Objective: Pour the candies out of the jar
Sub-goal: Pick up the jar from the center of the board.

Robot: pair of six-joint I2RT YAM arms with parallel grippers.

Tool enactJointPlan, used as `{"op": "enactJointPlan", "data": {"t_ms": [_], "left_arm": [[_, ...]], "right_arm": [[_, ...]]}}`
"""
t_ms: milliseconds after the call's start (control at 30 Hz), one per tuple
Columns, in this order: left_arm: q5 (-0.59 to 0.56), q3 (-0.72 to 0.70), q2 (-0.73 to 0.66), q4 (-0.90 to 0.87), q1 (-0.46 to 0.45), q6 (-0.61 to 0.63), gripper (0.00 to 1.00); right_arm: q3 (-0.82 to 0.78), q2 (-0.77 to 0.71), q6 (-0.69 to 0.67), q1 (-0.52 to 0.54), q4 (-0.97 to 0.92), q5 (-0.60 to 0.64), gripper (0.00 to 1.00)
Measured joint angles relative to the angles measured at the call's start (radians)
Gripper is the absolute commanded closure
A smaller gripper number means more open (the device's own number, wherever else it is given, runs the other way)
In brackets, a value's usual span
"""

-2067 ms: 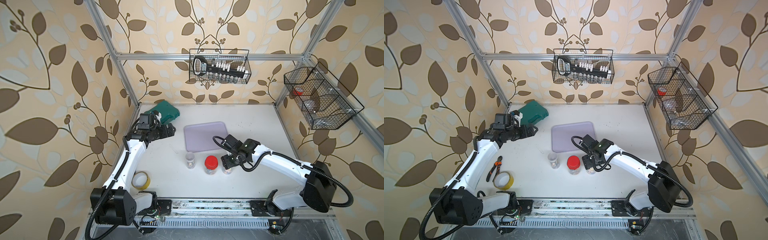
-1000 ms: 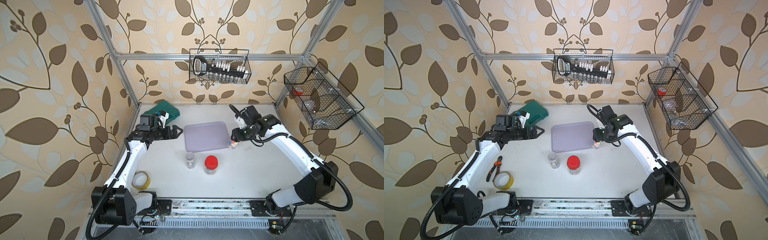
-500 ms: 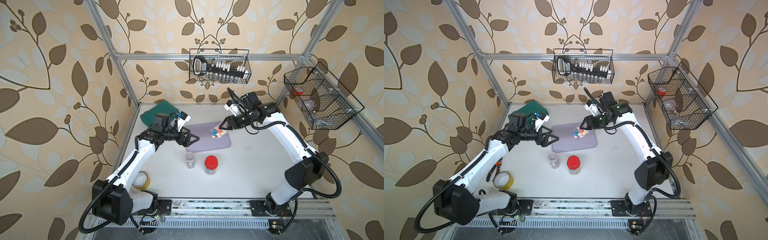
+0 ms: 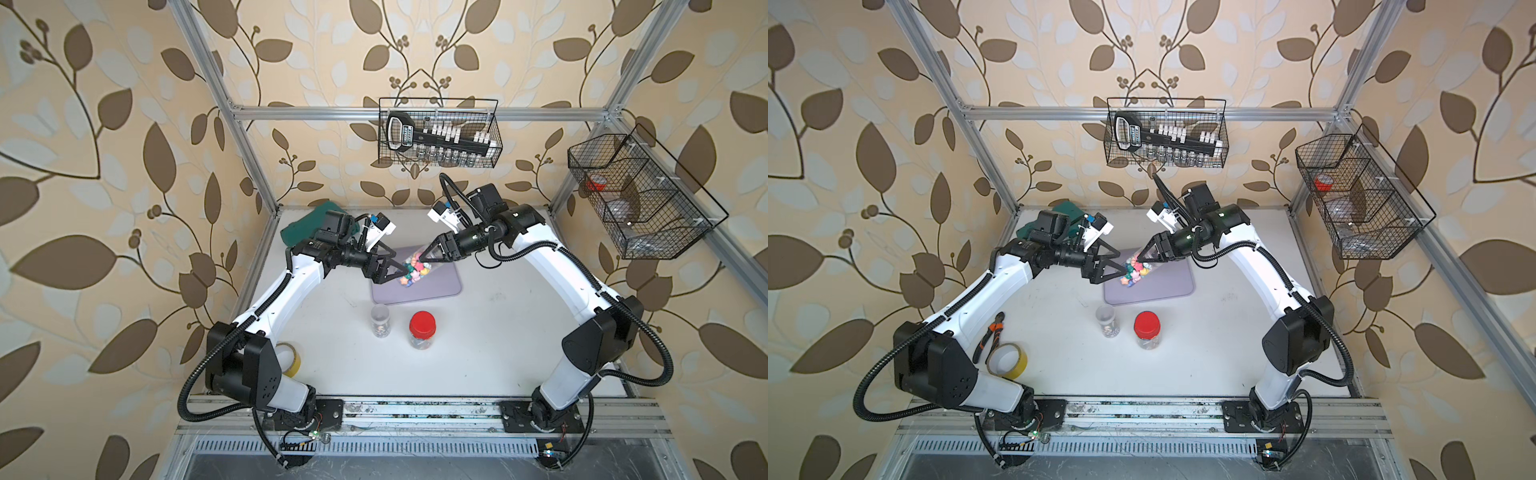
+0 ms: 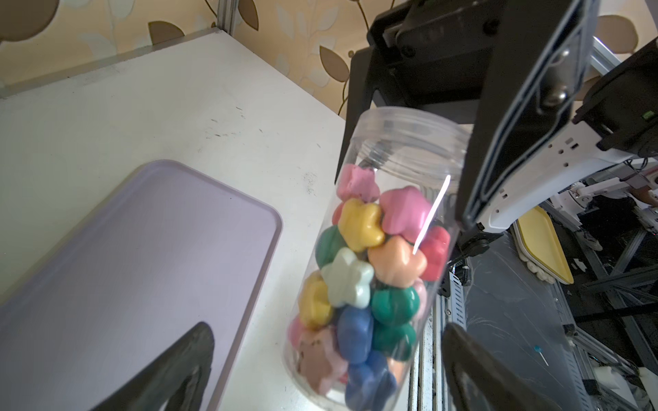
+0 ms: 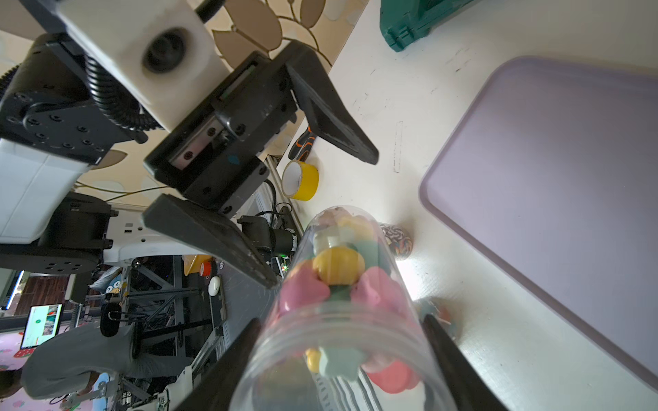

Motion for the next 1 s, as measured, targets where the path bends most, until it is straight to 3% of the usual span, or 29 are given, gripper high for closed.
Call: {"op": "enactJointPlan", "data": {"t_ms": [533, 833, 1000], "left_arm": [[0.103, 0.0, 0.005, -0.047, -0.006, 0.039, 0.01], [0.118, 0.0, 0.006, -0.066, -0.006, 0.068, 0.17], [0.119, 0.0, 0.006, -0.071, -0.006, 0.079, 0.14]], "right_arm": [[0.08, 0.05, 0.003, 0.035, 0.002, -0.053, 0.6], [0.085, 0.072, 0.006, 0.035, -0.005, -0.061, 0.6], [0.086, 0.072, 0.007, 0.035, -0.007, -0.073, 0.6]]}}
